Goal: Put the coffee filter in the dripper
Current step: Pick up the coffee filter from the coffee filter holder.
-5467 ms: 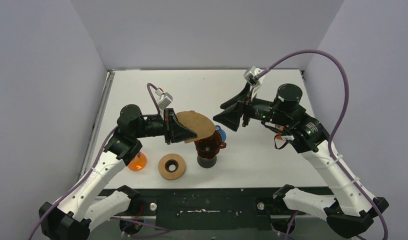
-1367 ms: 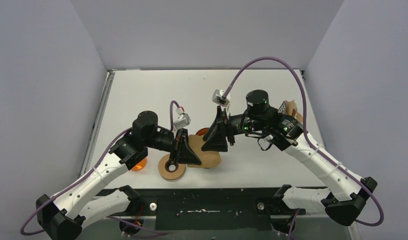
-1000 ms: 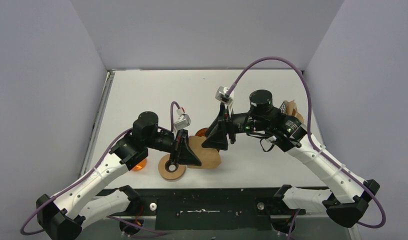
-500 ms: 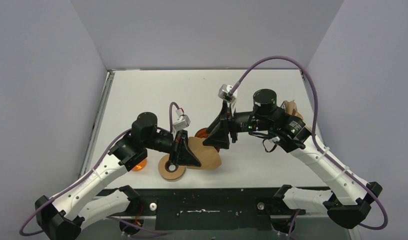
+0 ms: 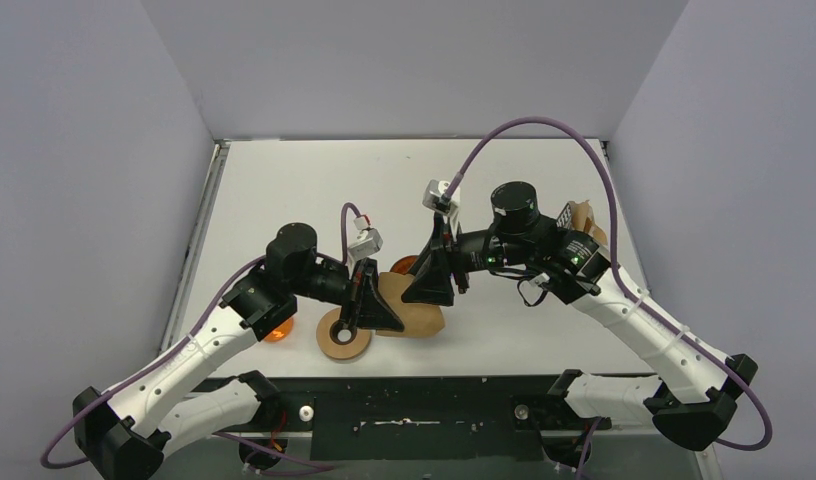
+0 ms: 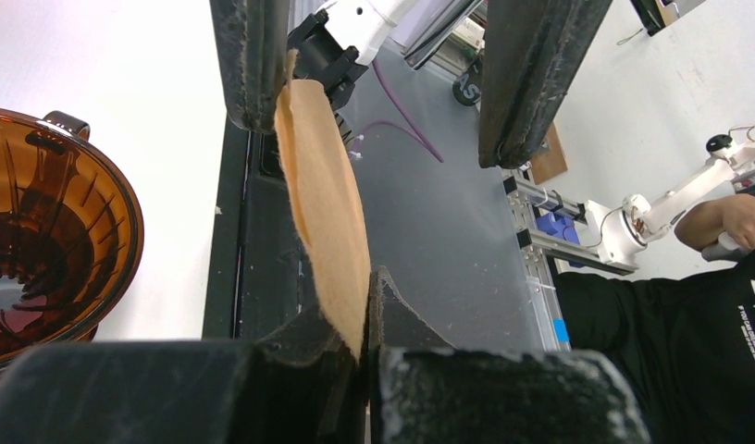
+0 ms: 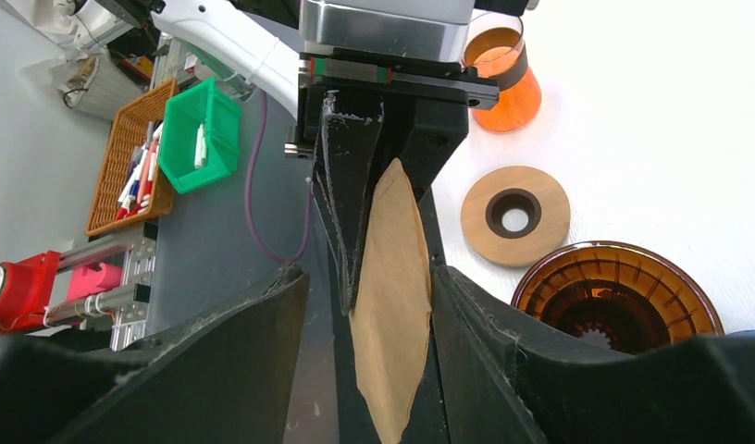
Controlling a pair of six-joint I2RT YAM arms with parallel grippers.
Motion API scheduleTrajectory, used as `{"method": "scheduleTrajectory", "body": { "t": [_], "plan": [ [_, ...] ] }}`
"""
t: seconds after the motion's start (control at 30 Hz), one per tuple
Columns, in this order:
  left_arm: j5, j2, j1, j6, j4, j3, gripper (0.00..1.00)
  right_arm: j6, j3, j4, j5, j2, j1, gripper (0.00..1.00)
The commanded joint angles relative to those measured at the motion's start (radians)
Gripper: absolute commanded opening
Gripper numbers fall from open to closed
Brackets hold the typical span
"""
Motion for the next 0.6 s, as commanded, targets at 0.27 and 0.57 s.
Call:
{"method": "scheduleTrajectory", "body": {
  "t": [0.27, 0.57],
  "plan": [
    [0.002, 0.001, -0.004, 0.004, 0.023, 0.011, 0.0, -0.018, 0.042, 0.006, 0.017, -0.042, 0.007, 0.51],
    [-0.005, -0.002, -0.004, 0.006, 0.019, 0.004, 0.0, -0.007, 0.039, 0.015, 0.022, -0.062, 0.008, 0.51]
  ]
}}
